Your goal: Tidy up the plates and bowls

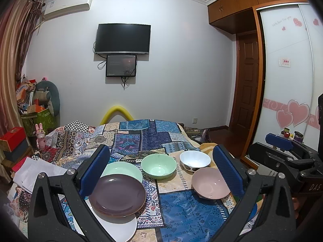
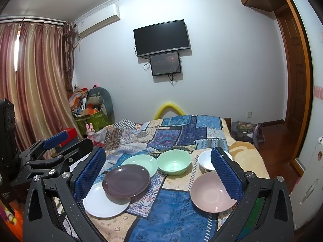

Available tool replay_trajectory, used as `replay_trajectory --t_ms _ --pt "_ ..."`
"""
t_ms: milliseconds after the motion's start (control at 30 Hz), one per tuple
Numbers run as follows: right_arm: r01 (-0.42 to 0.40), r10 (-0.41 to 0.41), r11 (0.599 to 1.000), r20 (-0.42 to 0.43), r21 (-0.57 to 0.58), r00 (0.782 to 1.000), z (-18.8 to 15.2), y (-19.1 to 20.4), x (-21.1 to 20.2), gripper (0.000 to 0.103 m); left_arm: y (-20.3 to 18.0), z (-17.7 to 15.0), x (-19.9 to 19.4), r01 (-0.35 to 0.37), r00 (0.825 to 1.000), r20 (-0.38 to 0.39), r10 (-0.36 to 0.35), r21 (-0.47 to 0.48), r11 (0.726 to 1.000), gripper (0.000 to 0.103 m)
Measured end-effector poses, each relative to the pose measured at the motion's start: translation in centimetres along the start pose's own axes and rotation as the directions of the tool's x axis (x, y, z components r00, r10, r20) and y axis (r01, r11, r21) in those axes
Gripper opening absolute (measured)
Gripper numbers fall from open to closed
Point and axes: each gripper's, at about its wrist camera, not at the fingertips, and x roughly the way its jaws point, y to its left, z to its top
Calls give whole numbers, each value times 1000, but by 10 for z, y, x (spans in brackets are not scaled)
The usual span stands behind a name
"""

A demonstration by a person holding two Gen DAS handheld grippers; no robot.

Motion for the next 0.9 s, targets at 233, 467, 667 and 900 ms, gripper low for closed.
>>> replay_trajectory --t_ms 233,467,667,900 --pt "0 0 1000 1 -1 1000 -1 0 0 103 0 1 1 1 1000 -1 -1 -2 1000 103" --pt "-1 1 1000 -2 1 1000 -4 1 2 103 0 1 1 -3 1000 -1 3 -5 1000 103" --pt "2 -2 1000 -6 5 1000 -6 0 4 103 0 -1 2 -6 1000 -3 5 -1 1000 103" --pt "4 -4 1000 -6 5 1000 -6 -2 4 103 0 -2 3 -6 1000 -5 6 -3 1000 103"
